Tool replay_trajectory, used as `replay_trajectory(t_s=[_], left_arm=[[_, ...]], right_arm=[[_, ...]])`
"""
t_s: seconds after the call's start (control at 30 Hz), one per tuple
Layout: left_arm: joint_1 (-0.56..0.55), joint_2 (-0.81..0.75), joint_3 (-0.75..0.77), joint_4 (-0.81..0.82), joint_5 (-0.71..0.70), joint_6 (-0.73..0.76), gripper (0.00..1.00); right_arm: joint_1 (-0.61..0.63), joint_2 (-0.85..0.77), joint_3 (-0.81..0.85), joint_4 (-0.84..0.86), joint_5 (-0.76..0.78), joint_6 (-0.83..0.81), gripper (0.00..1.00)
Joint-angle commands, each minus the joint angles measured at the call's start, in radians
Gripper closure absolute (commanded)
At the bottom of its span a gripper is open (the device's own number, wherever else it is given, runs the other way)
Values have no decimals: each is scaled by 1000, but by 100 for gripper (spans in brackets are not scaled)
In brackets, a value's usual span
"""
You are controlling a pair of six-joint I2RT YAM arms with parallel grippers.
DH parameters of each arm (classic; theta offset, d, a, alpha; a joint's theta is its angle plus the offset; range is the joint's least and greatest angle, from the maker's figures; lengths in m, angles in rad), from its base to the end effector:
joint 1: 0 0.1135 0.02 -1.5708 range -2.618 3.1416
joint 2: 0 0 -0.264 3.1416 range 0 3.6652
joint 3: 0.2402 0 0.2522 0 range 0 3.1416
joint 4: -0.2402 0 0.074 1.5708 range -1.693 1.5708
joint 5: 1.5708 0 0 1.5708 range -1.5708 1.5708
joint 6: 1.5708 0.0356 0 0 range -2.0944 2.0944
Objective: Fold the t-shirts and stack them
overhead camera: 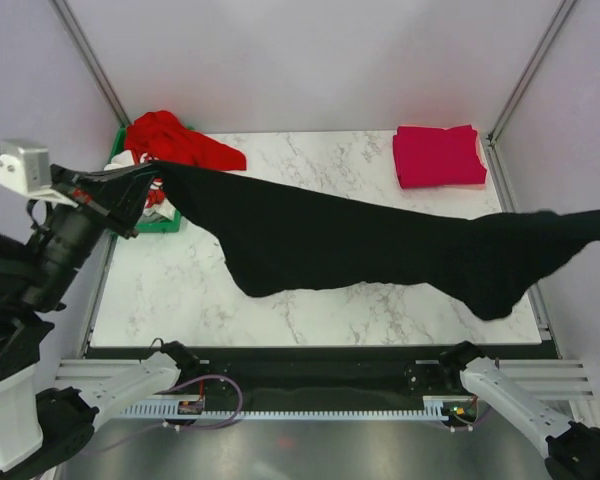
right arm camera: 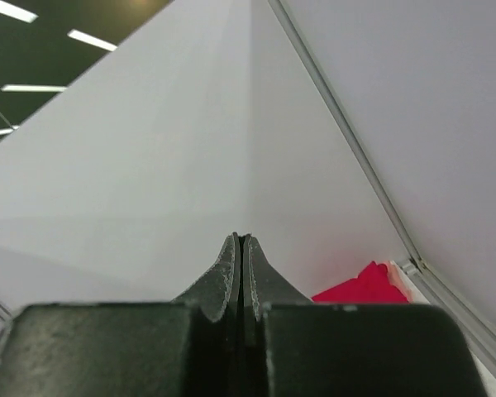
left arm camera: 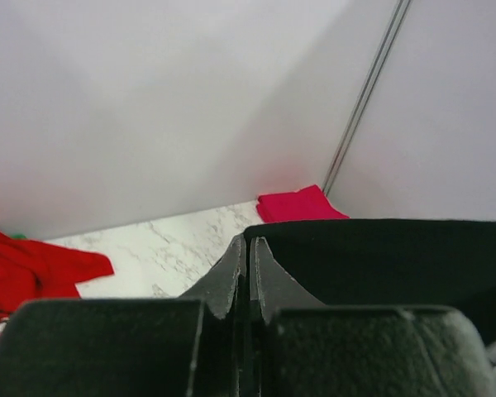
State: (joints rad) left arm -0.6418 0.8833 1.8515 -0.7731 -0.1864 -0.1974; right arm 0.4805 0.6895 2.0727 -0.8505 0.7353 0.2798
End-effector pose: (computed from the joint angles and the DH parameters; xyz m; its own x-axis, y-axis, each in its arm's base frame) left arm 0.0430 -0.0239 0.5745 0.0655 -0.2895 -0.9549 0.4645 0.8558 -0.2276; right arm -0.0869 -0.0722 0.5843 0.4797 0.4810 -0.7339 0.0387 0.8240 0.5653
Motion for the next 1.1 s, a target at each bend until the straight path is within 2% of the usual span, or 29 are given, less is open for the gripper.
replay_trajectory(t_s=[0.0, 0.2, 0.3, 0.43, 0.5, 0.53, 0.6, 0.63, 0.67, 0.77, 0.8, 0.83, 0.87, 0.9, 0.93, 0.97, 1.0, 1.07], left_arm=[[1, -35, 69, 58, -15, 173, 98], [-1, -1, 152, 80, -106, 269, 98], [-1, 92, 186, 80, -238, 279, 98], [1, 238, 189, 75, -372, 273, 98], [16, 329, 186, 69, -387, 260, 98], [87, 359, 177, 61, -348, 244, 98], [247, 445, 158, 19, -192, 106, 98], [399, 479, 109, 17, -35, 57, 98], [448, 509, 80, 27, 11, 2, 98], [517, 653, -32, 90, 28, -14, 98], [527, 702, -52, 128, 24, -20, 98], [550, 805, -52, 126, 31, -30, 98], [559, 865, -37, 112, 42, -55, 98], [570, 919, -22, 47, 45, -82, 89], [591, 969, 48, -4, 89, -106, 73], [594, 1061, 81, -58, 112, -129, 56], [594, 1083, 95, -81, 117, -132, 25], [591, 1073, 46, -88, 124, -128, 17]], right_arm=[[-2, 27, 44, 108, -51, -114, 100], [0, 211, 259, 122, -82, -206, 100], [6, 347, 314, 152, 2, -299, 100], [99, 534, 255, 255, 235, -402, 100], [113, 596, 169, 284, 246, -415, 100], [112, 672, 149, 295, 240, -410, 100], [84, 763, 109, 297, 233, -403, 100], [63, 862, 98, 295, 204, -380, 100], [19, 914, 87, 295, 190, -363, 100], [-81, 1140, 108, 295, 103, -282, 100], [-98, 1201, 165, 301, 54, -251, 100], [-109, 1337, 217, 274, 12, -242, 100], [-115, 1410, 280, 249, -8, -241, 85], [-115, 1480, 426, 213, -75, -243, 25], [-114, 1574, 475, 136, -101, -240, 4], [-114, 1578, 472, 122, -114, -205, 2], [-114, 1561, 372, 120, -105, -182, 2], [-120, 1442, 205, 158, -86, -98, 2]])
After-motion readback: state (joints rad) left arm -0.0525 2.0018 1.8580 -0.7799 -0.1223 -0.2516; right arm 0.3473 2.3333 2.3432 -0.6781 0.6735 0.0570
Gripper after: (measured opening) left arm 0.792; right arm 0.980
